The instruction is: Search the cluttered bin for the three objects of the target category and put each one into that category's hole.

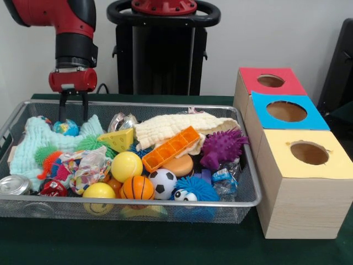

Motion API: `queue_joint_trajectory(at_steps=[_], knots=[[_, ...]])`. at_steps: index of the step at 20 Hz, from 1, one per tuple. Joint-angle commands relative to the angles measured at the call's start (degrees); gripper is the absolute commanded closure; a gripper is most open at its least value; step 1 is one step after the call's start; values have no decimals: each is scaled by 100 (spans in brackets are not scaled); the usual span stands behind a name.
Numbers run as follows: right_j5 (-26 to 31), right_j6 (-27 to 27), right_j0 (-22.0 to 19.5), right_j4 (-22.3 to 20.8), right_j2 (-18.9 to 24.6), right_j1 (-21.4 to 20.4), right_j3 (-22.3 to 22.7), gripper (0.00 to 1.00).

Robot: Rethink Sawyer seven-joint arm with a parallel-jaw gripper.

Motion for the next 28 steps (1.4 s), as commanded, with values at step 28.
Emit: queue_joint_trajectory(at_steps=[28], knots=[[-165, 810, 724, 503, 123, 1106, -1180, 0]])
